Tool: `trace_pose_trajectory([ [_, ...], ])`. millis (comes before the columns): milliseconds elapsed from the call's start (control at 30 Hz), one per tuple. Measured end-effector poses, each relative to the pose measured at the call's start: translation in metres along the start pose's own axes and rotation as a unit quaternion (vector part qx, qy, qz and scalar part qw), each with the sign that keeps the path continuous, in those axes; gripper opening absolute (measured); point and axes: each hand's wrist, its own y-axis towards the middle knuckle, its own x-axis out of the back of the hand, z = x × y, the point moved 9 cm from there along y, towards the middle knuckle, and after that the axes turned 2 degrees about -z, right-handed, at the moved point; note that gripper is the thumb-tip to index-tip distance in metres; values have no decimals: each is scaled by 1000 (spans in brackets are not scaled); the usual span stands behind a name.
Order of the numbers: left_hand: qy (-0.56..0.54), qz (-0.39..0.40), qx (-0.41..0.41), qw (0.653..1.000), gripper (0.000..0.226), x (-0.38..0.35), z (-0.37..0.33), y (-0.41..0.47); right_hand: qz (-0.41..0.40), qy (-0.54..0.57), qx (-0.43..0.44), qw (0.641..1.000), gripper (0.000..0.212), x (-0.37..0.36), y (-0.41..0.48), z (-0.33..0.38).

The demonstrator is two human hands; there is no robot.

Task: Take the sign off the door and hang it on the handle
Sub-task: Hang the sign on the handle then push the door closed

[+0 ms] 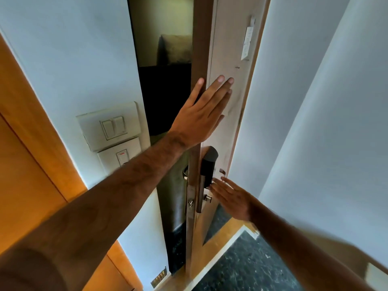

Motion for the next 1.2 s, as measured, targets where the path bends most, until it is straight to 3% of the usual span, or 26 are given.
trace_pose_trajectory([
  [100,76,10,-65,995,60,-10,-6,-11,81,30,-119,989,67,-16,21,-33],
  [233,163,106,-85,977,71,-40,-11,-27,153,228,-179,945,66,-46,43,-42],
  [400,178,167,38,969,75,-69,12,-28,110,289,-139,941,62,-68,78,-43],
  [567,196,191,84,958,79,-100,31,-30,76,309,-99,943,62,-83,112,-38],
  [800,215,159,159,950,84,-136,61,-34,23,348,-73,934,61,-92,156,-33],
  [1033,202,123,259,937,81,-171,96,-47,-13,318,-82,944,45,-95,196,-29],
  [1200,198,118,298,926,82,-199,114,-56,-17,344,-87,935,51,-105,226,-27],
])
